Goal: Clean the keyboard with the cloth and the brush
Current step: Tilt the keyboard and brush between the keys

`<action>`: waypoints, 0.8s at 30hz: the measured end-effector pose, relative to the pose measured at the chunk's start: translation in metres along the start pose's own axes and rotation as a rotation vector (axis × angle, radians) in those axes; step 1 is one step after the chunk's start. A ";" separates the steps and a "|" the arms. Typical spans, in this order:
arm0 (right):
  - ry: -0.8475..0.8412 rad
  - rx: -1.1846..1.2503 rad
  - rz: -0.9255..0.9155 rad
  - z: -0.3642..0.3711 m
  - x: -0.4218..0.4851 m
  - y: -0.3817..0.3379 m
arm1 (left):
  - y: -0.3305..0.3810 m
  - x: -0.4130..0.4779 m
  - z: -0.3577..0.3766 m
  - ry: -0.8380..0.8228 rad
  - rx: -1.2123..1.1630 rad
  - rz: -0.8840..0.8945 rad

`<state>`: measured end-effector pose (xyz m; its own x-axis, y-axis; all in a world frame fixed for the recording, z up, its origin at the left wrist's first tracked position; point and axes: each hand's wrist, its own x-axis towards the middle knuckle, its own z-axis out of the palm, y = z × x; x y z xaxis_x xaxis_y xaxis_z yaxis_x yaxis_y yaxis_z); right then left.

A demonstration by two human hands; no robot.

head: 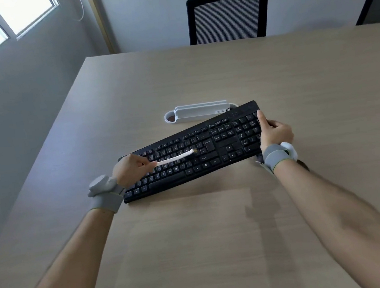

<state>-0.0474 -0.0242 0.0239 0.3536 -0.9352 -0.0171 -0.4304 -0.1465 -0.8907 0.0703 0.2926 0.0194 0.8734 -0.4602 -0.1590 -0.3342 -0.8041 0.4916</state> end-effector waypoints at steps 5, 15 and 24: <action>-0.002 0.061 0.032 -0.002 -0.001 0.004 | -0.024 -0.009 -0.008 0.060 0.093 -0.066; 0.010 0.065 0.030 0.001 0.000 -0.003 | 0.016 0.004 0.007 0.155 0.142 0.015; 0.014 0.051 0.050 -0.003 0.000 0.002 | -0.062 -0.033 -0.021 0.089 0.145 -0.240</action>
<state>-0.0511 -0.0255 0.0237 0.3211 -0.9453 -0.0566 -0.4040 -0.0827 -0.9110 0.0701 0.3660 0.0123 0.9591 -0.2203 -0.1776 -0.1552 -0.9344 0.3207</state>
